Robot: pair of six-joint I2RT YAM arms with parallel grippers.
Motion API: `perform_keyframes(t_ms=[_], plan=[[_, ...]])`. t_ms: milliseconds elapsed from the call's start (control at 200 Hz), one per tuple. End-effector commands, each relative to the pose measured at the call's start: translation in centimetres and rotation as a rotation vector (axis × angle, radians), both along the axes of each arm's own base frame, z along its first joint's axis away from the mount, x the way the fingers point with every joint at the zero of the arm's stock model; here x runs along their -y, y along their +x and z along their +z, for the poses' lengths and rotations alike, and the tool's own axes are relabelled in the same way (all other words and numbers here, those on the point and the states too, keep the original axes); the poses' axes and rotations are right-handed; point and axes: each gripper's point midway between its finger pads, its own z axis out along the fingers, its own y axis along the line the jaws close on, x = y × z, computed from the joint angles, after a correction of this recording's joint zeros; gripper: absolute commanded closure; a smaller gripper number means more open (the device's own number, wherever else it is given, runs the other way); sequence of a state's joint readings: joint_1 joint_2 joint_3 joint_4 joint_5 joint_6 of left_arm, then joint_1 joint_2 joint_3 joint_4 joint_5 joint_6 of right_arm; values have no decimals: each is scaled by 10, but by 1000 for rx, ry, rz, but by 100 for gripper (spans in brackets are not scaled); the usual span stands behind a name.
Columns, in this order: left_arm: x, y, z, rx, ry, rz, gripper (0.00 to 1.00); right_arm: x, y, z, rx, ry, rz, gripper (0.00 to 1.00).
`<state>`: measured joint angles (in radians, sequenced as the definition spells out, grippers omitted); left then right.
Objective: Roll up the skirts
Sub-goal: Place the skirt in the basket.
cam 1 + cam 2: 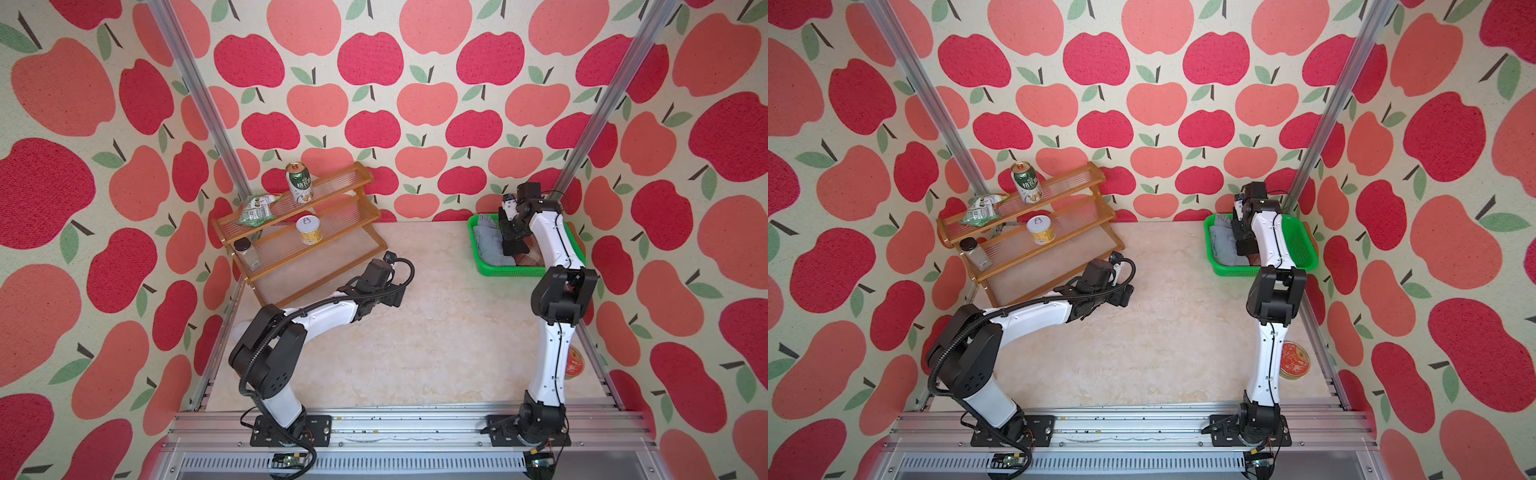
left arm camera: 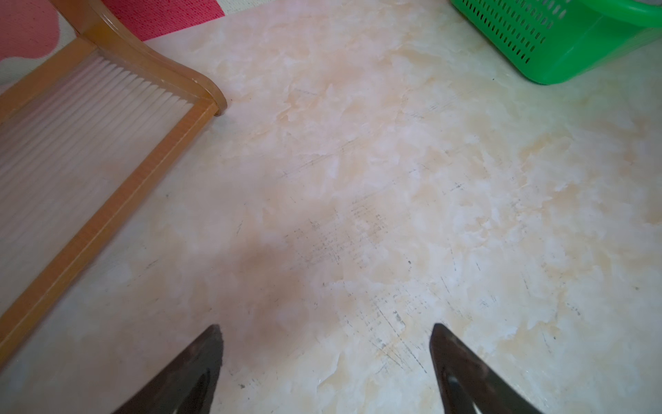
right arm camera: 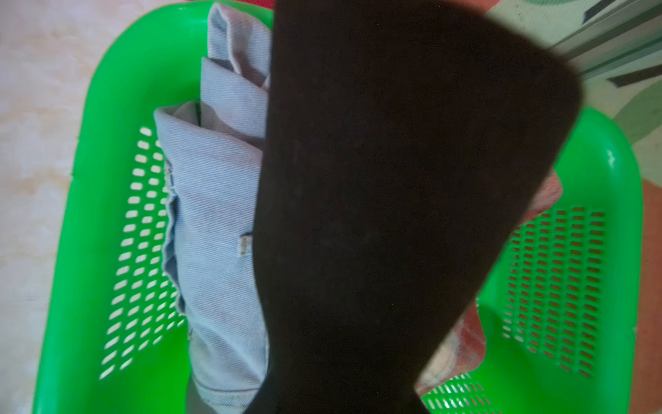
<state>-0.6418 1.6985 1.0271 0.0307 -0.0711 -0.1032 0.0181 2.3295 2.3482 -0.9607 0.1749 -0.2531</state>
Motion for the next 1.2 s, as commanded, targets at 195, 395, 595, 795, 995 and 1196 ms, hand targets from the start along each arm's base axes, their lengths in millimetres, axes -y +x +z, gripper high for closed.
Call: perform_keyframes(t_ms=[195, 395, 595, 795, 995, 1196], plan=[[-9, 25, -27, -39, 27, 17, 9, 21, -10, -95, -186, -112, -41, 79], [-17, 35, -35, -63, 11, 36, 8, 16, -13, -133, -252, -59, -76, 77], [-34, 38, -30, -62, 17, 63, 8, 20, -6, -137, -210, 2, -144, 24], [-61, 37, -11, -52, 13, 121, 8, 14, 6, -78, 15, 59, -134, 13], [-76, 32, 5, -27, 21, 155, 7, 12, -1, -14, 130, 75, -129, 12], [-104, 37, 10, -34, 65, 219, 6, 21, -28, 22, 211, 88, -222, 12]])
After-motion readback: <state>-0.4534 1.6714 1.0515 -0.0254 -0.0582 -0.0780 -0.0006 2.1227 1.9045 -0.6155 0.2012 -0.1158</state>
